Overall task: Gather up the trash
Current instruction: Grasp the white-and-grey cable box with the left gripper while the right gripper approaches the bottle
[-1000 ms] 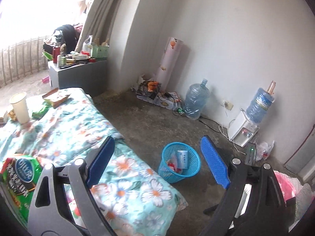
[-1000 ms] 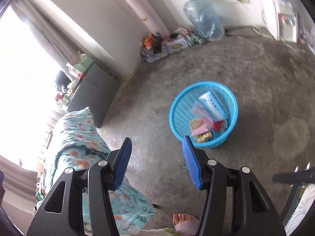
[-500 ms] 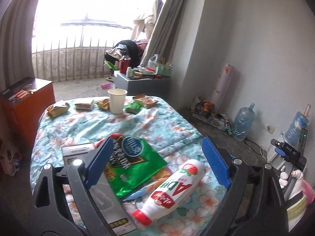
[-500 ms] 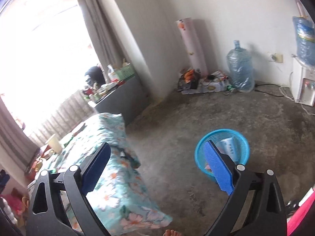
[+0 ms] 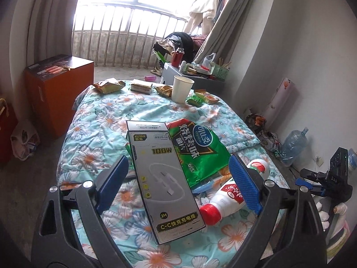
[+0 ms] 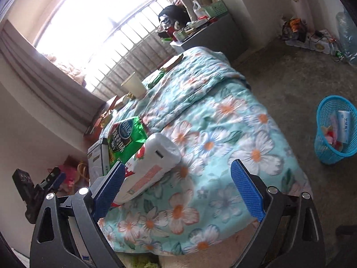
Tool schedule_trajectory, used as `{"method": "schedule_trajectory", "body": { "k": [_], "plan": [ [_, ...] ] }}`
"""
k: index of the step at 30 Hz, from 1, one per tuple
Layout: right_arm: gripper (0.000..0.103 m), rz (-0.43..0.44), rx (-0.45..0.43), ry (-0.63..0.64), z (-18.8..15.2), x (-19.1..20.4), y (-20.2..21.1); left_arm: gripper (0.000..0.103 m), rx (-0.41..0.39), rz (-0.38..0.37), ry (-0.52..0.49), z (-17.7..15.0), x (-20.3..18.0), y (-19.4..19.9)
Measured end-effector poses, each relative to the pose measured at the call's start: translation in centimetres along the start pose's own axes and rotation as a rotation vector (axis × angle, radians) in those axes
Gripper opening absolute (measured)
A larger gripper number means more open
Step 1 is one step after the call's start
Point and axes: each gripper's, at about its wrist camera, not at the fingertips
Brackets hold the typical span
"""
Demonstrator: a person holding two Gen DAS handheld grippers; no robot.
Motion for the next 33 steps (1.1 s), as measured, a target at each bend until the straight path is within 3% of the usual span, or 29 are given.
{"method": "schedule_trajectory", "body": {
  "k": [7,14,19,23,27,33],
  "plan": [
    [0.093,0.063,0.082,0.029,-0.4,4.0,-2.6,0.088,0.043,0.022,0.004,-1.0,1.2,-1.4],
    [0.093,0.08,0.105,0.195,0.6,9.7,-4.2,0.088,0.066,0.047,0.068,-1.6,3.5,-1.9],
    [0.093,0.117,0.156,0.186,0.2,11.0,-6.0,0.088,0.102,0.017,0.098,-1.8,3.9,-2.7],
    [0.093,0.086,0.156,0.217,0.1,12.1,-6.2,0.088,0.127,0.037,0.109,-1.8,3.8,-4.0],
    [0.093,0.042,0.168,0.175,0.0,11.5,-6.5,0.088,0.13,0.072,0.117,-1.5,3.1,-5.3],
    [0.093,0.028,0.207,0.004,-1.0,8.2,-7.5,0.09,0.147,0.143,0.084,-1.8,1.9,-7.3]
  ]
}}
Point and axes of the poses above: each gripper's, at about its wrist camera, not at the fingertips, and y roughly against the way its jaws point, x to its left, z to its top, and after that the axes turned 4 degrees about y, right-handed
